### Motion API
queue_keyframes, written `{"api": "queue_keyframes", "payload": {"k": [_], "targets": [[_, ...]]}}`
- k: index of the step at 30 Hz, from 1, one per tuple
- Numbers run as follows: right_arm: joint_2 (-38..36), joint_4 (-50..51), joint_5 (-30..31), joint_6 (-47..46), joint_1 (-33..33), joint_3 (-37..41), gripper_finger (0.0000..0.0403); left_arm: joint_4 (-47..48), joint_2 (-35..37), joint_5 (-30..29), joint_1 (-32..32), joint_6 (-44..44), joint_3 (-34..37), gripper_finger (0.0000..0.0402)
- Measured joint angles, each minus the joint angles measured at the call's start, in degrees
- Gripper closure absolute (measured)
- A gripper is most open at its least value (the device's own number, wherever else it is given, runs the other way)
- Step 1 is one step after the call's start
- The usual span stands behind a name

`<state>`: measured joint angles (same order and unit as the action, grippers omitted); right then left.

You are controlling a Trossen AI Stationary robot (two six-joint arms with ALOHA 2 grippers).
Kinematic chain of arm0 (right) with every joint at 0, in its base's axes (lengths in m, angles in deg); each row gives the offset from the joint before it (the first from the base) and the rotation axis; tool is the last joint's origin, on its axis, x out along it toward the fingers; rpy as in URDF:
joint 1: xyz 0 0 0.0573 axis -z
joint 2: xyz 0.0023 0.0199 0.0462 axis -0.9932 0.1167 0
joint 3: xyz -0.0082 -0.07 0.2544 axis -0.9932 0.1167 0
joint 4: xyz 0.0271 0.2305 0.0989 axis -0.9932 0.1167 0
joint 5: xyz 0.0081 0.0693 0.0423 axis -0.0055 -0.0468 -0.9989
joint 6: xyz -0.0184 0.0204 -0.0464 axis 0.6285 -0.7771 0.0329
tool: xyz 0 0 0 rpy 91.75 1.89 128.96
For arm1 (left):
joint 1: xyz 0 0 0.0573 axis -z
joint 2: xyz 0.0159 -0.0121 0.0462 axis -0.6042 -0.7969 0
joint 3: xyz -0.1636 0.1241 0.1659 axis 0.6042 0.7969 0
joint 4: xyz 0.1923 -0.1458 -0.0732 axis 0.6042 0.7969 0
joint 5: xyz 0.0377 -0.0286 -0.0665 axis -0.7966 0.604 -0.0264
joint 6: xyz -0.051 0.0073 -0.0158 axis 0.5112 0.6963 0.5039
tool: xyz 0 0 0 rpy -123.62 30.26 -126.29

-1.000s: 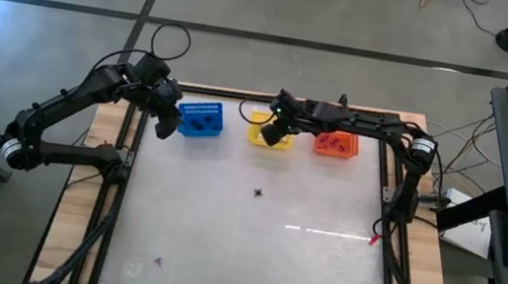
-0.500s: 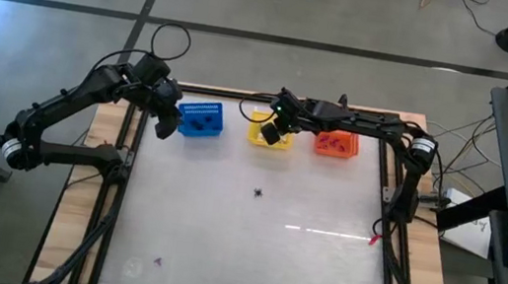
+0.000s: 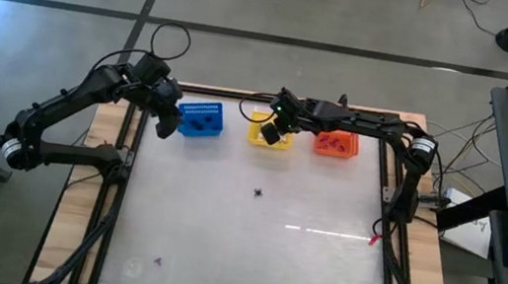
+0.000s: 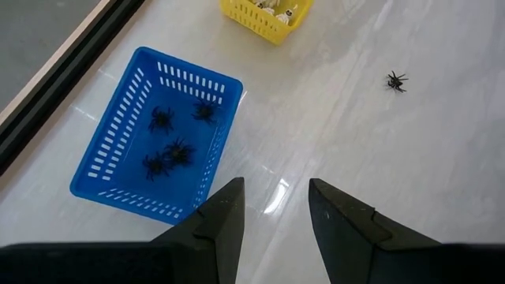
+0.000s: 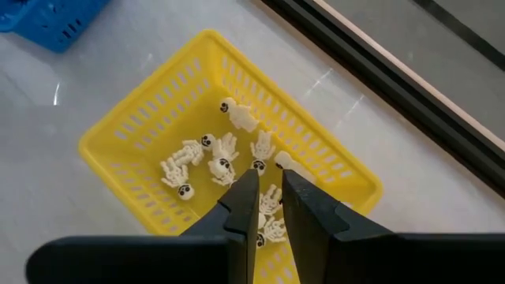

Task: Sort Halloween decoration
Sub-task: Put the black spider toy into the blue basket

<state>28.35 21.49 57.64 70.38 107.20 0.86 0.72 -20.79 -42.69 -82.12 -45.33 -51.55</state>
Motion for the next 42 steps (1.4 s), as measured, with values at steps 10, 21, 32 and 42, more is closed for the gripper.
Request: {"api": "queue_keyframes", "payload": {"k": [10, 21, 32, 42], "targets": [[0.0, -6.3, 0.0, -0.9, 0.0, 0.0, 0.0355, -0.4, 0.0, -0.7, 0.0, 1.2, 0.0, 0.0277], [0.0, -5.9, -3.5, 0.8, -0.2, 0.0, 0.0355, 3.5, 0.2, 4.0, 2.0, 5.6, 0.0, 0.0277], [0.0, -4.2, -13.8, 0.9, -1.3, 0.0, 0.0355, 7.5, 1.6, 3.6, 16.9, 12.7, 0.0, 0.0305], [0.0, -3.3, -24.1, -6.9, -5.4, 0.0, 0.0349, 7.1, 3.8, 3.6, 32.3, 25.2, 0.0, 0.032]]}}
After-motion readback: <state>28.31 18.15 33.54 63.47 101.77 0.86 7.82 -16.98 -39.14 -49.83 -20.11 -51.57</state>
